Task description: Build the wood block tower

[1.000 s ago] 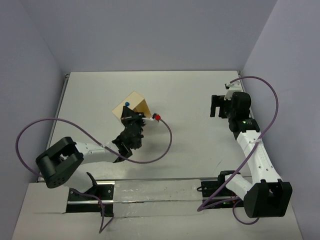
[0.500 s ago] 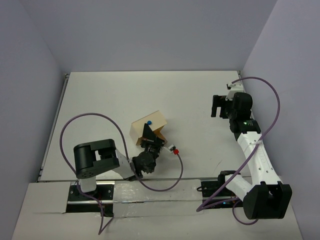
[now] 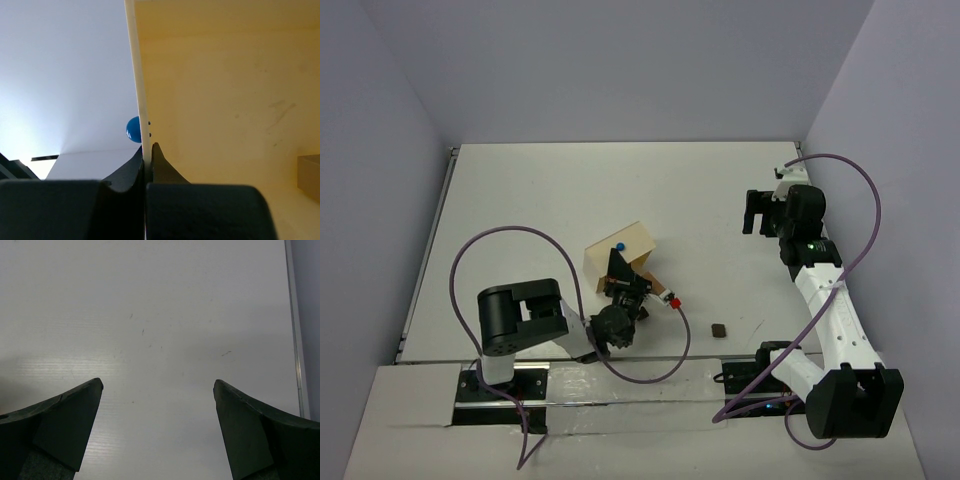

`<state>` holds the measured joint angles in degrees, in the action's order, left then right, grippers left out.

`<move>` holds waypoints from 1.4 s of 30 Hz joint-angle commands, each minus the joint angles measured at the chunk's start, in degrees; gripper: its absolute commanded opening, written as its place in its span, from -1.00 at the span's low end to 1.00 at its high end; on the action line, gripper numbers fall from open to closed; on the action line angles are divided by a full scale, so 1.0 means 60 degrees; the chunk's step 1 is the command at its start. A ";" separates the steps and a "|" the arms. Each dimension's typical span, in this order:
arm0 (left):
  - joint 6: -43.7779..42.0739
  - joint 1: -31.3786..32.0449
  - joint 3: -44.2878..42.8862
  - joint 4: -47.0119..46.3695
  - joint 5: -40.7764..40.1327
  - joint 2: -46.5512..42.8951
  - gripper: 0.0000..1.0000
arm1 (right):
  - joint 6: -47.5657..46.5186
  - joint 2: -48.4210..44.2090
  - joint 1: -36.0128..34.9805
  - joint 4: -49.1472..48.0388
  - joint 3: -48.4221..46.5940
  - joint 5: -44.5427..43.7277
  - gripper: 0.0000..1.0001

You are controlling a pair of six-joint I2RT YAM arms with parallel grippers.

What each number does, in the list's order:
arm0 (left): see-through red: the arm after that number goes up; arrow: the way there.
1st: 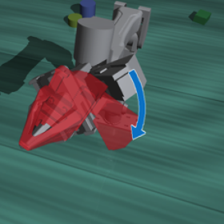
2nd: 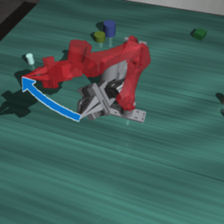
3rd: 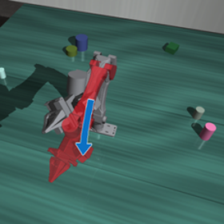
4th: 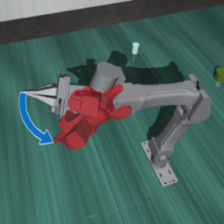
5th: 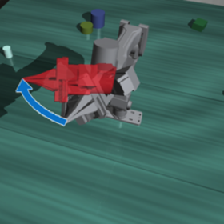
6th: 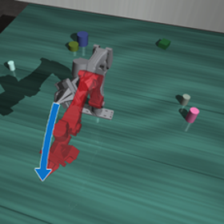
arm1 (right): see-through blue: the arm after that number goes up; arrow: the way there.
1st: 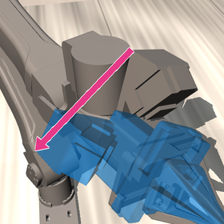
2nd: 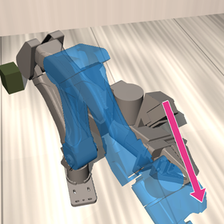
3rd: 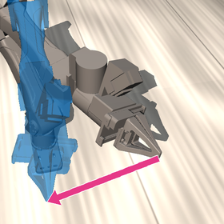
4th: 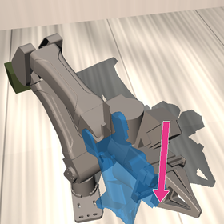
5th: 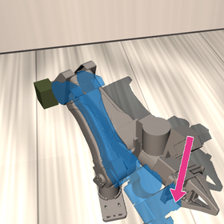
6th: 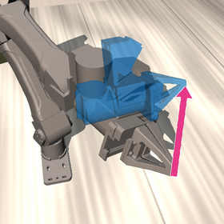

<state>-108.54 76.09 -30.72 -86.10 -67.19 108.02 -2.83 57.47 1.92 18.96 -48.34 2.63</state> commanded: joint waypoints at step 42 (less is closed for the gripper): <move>-0.1872 -0.0729 -0.0526 -0.3406 0.0902 -0.0884 -1.00 | 0.0093 -0.0140 0.0171 -0.0079 0.0072 0.0037 0.99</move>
<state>-114.20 71.95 -35.44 -76.44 -61.67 102.40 -2.65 57.56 2.21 18.96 -47.66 2.88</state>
